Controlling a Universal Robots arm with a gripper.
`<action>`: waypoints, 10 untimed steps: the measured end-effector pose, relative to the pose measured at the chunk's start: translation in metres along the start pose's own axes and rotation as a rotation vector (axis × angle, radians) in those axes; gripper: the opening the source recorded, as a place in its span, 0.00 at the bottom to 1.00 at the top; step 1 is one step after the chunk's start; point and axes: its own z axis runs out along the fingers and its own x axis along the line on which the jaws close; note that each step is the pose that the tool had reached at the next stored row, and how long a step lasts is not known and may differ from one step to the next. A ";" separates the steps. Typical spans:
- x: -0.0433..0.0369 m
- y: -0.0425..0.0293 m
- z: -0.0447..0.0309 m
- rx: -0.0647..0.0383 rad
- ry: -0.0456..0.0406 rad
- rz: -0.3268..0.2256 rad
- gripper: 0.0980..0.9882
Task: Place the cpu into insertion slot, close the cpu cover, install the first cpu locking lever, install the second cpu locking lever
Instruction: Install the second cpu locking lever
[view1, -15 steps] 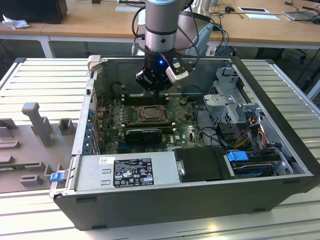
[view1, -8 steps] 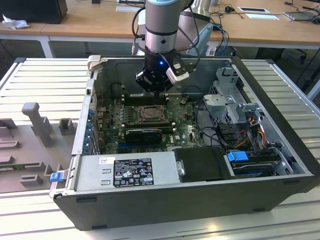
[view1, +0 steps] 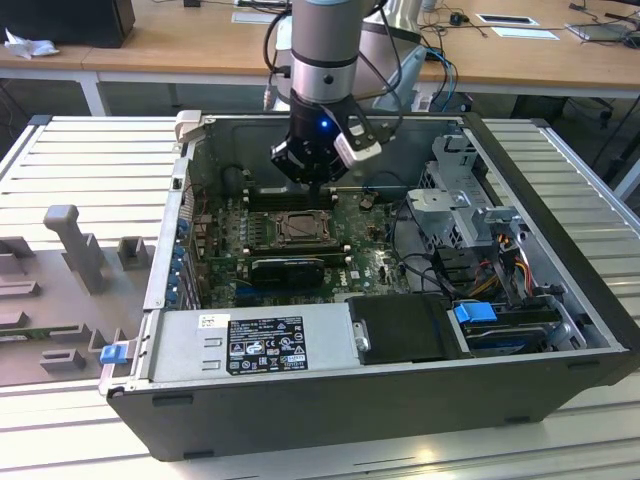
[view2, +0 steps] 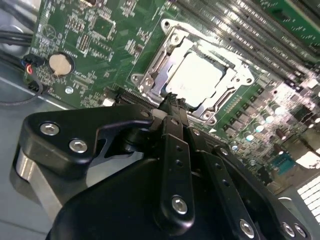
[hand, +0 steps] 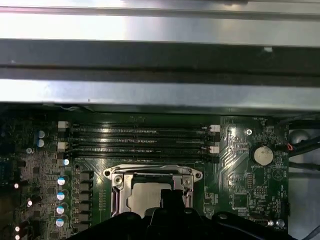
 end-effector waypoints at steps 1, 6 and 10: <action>0.0000 -0.0017 -0.0001 0.000 0.0000 0.000 0.01; 0.0003 -0.0140 -0.0004 0.000 0.0001 0.000 0.01; 0.0005 -0.0239 -0.0007 0.000 0.0001 0.000 0.01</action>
